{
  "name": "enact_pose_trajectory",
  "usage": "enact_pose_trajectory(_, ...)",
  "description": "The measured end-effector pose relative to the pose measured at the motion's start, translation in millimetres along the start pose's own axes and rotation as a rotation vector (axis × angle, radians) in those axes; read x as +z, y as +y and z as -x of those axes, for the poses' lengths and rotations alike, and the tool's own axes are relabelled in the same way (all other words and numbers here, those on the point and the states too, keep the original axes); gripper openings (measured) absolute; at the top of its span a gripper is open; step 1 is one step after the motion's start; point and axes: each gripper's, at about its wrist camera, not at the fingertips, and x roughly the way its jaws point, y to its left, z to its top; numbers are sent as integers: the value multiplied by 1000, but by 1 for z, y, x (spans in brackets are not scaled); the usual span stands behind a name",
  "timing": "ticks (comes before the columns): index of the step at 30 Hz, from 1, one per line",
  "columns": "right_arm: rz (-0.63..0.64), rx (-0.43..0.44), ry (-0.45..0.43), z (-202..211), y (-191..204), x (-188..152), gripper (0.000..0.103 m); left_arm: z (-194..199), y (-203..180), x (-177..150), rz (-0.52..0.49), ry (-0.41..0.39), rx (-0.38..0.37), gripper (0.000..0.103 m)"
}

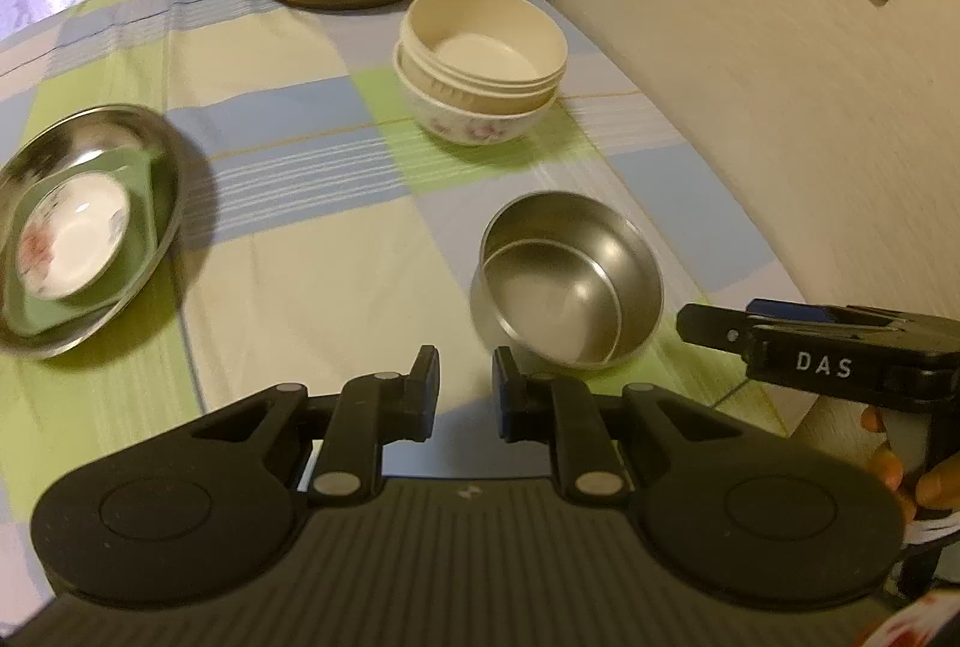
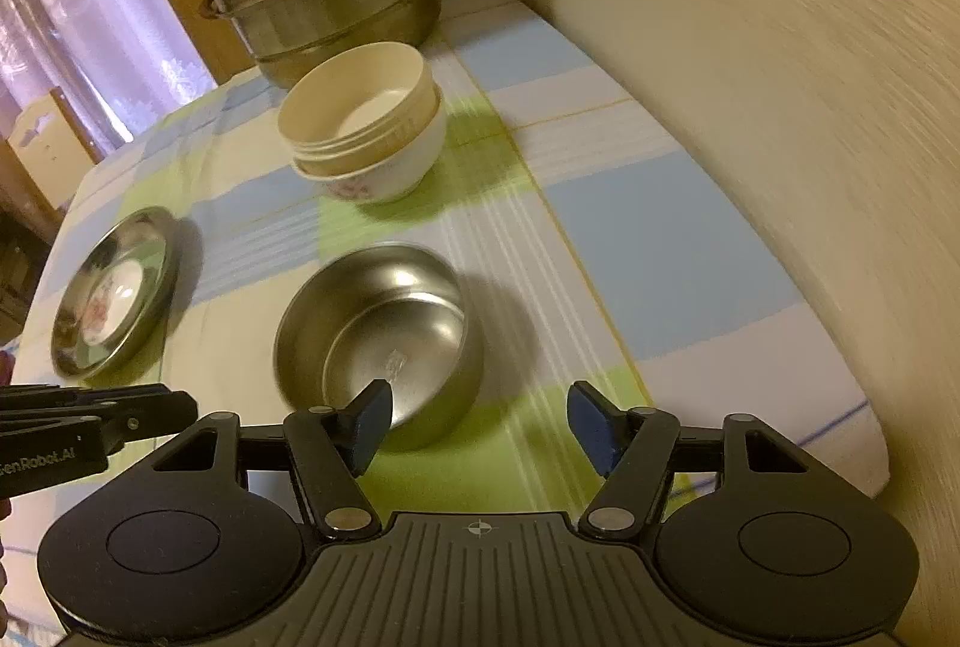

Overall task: Organize plates and bowls
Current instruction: 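Grip the small steel bowl's rim with the right gripper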

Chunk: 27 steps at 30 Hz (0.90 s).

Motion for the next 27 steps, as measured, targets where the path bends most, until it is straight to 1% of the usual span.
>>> enact_pose_trajectory(3, 3, 3, -5, -8, 1, 5, 56, -11, -2, 10, -13, -2, -19, 16)
enact_pose_trajectory(7, 7, 3, -3, -21, 3, 10, 51, -25, -5, 20, -24, -1, -39, 16)
enact_pose_trajectory(12, 16, 2, 5, -35, 4, 13, 45, -44, -7, 31, -30, 23, -37, 16)
enact_pose_trajectory(19, 20, -6, 20, -48, 5, 15, 38, -62, -10, 35, -43, 56, -38, 16)
enact_pose_trajectory(21, 19, -9, 27, -51, 4, 15, 33, -64, -11, 36, -46, 64, -39, 16)
enact_pose_trajectory(27, 17, -6, 35, -54, 3, 15, 23, -70, -11, 36, -50, 80, -32, 16)
